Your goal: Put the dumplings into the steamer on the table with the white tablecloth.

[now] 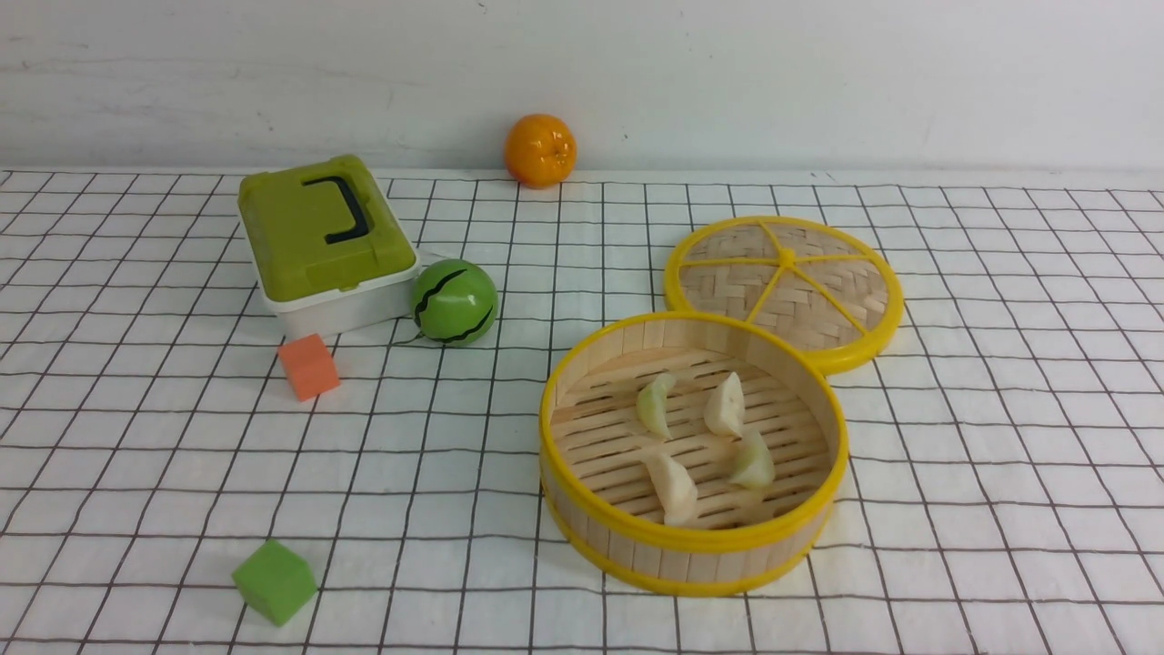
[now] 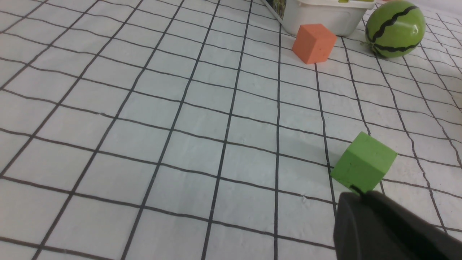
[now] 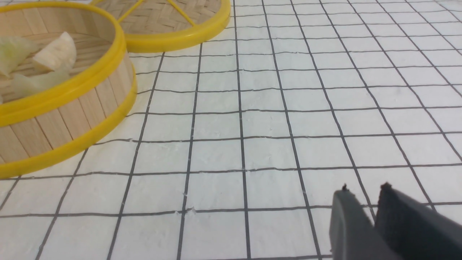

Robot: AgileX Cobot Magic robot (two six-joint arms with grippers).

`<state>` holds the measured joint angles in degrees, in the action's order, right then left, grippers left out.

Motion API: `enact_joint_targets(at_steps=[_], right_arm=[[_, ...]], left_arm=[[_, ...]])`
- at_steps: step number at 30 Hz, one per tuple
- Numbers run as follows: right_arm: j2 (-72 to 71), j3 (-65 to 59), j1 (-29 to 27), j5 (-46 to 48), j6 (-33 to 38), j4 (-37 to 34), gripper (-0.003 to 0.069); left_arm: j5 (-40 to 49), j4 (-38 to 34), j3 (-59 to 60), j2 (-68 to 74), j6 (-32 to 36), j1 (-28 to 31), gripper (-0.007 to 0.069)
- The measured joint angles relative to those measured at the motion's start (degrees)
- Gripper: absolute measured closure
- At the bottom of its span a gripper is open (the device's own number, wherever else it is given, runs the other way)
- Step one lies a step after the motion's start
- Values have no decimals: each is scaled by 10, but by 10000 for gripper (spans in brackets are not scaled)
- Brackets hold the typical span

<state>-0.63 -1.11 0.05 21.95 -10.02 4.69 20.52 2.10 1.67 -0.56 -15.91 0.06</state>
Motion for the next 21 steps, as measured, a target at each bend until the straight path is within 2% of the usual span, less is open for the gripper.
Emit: enact_joint_targets(at_steps=[21], right_arm=[[0,0,0,0,1,0,501]], left_arm=[[0,0,0,0,0,0,620]])
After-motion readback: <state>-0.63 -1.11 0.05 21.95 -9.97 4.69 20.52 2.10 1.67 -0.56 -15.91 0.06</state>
